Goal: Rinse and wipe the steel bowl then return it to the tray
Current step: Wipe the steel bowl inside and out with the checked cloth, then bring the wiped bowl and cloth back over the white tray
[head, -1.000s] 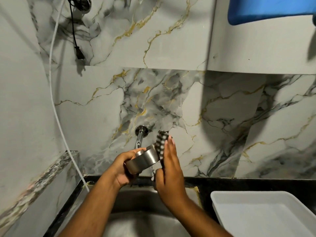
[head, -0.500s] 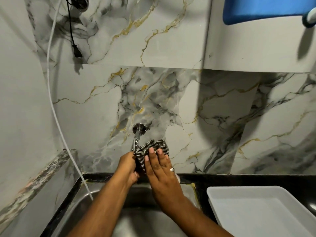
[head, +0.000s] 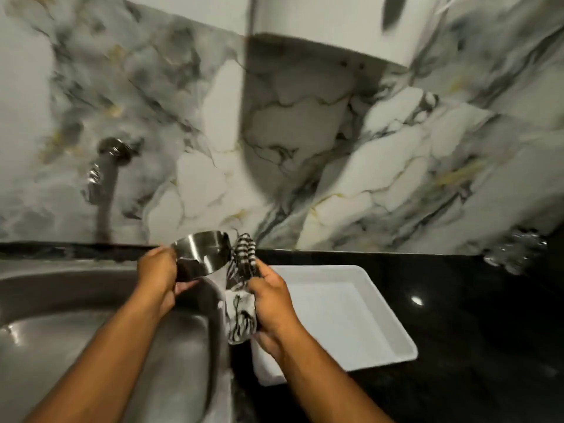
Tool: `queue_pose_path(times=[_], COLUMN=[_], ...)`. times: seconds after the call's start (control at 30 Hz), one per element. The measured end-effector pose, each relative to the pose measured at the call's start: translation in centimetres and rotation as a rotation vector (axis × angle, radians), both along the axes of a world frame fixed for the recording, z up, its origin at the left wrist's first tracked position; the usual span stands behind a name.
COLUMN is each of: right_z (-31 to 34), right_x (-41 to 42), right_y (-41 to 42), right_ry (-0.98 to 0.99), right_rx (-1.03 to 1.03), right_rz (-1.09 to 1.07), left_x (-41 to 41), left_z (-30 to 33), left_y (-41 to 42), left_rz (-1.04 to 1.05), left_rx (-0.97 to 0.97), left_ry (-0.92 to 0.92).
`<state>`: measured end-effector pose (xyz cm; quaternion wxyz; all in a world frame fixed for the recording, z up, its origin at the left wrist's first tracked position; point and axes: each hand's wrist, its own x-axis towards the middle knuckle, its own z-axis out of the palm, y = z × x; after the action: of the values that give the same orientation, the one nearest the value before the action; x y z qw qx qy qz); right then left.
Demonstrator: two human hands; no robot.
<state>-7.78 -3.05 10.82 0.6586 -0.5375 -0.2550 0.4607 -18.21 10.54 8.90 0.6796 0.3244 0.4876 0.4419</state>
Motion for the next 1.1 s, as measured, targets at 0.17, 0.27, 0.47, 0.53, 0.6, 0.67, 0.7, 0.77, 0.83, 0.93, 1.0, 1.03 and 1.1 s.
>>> queue_pose_path(times=[0.17,0.27,0.47,0.53,0.6,0.67,0.7,0.77,0.83,0.93,1.0,1.03,1.1], right_z=[-2.4,-5.3,-14.7,-17.5,-19.6,-21.0,-21.2,-21.4,-21.3,-20.5,-19.6,-19.0,-17.0], right_x=[13.5,21.5,29.5,29.8,29.9,29.7,29.6,29.3,29.0,28.8,29.0,28.9,28.1], right_y=[-5.5,-7.0,-6.8,-6.7,-6.3,-6.0,-5.8,-5.8,-5.8,-5.9,-6.0,-6.1,-6.1], right_ry=[-0.229,-0.614,-1.295,-1.370,-1.419,-1.448,-1.458,-1.469,-1.501,-1.496,-1.414,-1.351,-1.159], right_rx=[-0.125,-0.272,-0.514,-0.594,-0.651,-0.680,-0.693,-0.709,-0.732,-0.774,-0.770,-0.741,-0.615], right_rz=[-0.034,-0.062,0.089,0.188,0.293,0.327,0.326,0.333,0.342,0.379,0.376,0.341,0.173], left_x=[9.3,13.4,15.8,15.6,15.5,15.3,15.2,15.2,15.4,15.5,15.5,15.4,15.4], left_z=[-1.9,-2.5,-2.1,-1.8,-1.5,-1.4,-1.5,-1.8,-2.4,-3.4,-3.9,-4.2,-4.5], left_y=[-6.2,-8.8,-12.7,-13.4,-13.8,-14.1,-14.3,-14.4,-14.6,-14.8,-15.0,-14.9,-14.6], left_rz=[0.025,0.042,0.077,0.090,0.105,0.096,0.086,0.065,0.045,0.021,-0.013,-0.034,-0.076], left_rx=[0.036,0.015,0.025,0.035,0.053,0.061,0.061,0.057,0.062,0.047,0.032,0.031,0.037], left_ry=[-0.015,0.031,0.113,0.170,0.218,0.267,0.281,0.305,0.319,0.318,0.313,0.313,0.305])
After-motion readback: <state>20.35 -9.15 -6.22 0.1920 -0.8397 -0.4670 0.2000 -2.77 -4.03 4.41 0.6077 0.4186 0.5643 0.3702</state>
